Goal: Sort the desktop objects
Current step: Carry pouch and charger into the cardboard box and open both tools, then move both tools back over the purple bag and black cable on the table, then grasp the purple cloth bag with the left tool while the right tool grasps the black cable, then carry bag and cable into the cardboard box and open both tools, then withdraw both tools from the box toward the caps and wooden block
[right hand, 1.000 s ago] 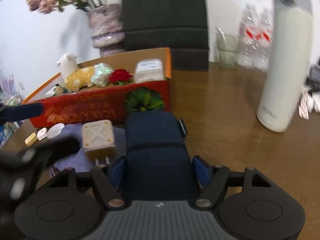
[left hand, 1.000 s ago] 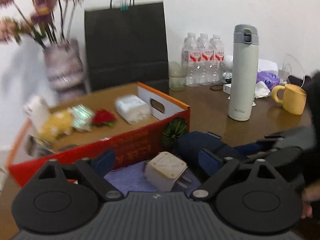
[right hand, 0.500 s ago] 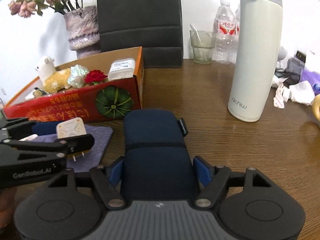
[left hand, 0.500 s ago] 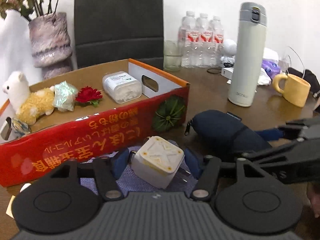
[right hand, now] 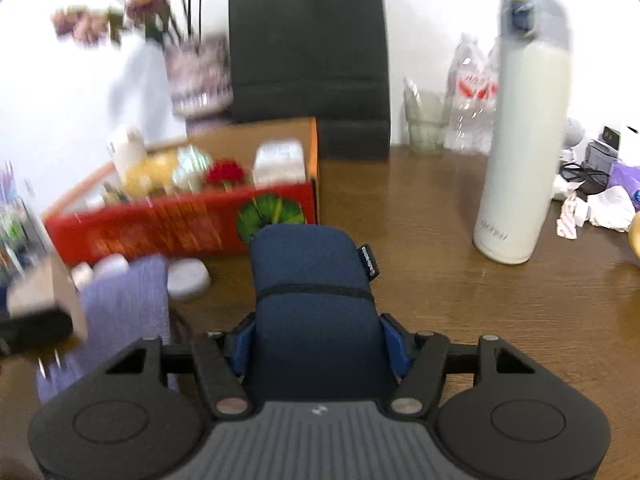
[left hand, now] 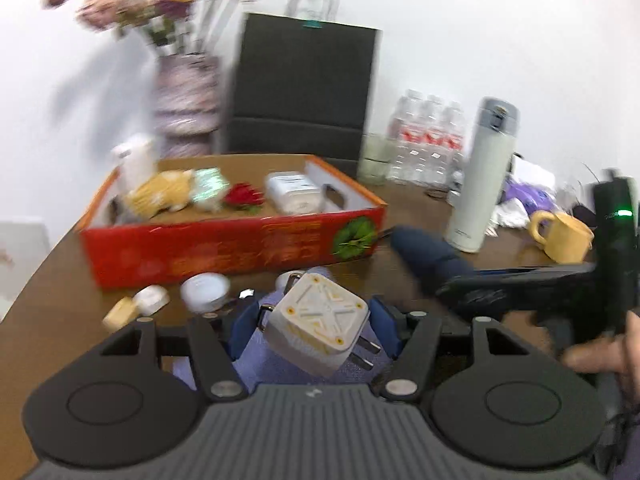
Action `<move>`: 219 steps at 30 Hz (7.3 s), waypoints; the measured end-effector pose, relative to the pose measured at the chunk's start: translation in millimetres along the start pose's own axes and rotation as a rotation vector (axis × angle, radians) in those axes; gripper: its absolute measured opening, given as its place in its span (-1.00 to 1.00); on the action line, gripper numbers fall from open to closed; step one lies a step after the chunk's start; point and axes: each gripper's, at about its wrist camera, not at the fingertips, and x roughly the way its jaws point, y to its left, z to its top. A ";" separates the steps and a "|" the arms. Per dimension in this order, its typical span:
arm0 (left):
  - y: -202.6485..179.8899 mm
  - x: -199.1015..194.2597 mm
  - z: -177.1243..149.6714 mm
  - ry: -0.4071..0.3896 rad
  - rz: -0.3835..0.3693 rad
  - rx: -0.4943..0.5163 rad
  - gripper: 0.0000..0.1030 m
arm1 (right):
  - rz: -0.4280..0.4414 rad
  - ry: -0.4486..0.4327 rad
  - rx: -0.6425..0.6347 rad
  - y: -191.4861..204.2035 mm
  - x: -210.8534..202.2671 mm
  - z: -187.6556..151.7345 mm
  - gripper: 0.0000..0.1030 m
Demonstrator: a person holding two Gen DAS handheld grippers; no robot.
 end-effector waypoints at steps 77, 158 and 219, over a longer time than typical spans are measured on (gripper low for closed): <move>86.6 -60.3 90.6 -0.038 0.376 -0.092 1.00 | 0.046 -0.088 -0.215 105.9 -53.0 118.7 0.71; 47.2 -58.2 109.3 -0.259 0.104 -0.135 -0.85 | 0.113 -0.397 -0.115 73.1 -151.3 98.4 -0.94; 64.0 -41.6 -42.4 0.142 0.321 -0.160 0.90 | 0.142 0.003 0.008 77.3 -31.2 -29.1 0.29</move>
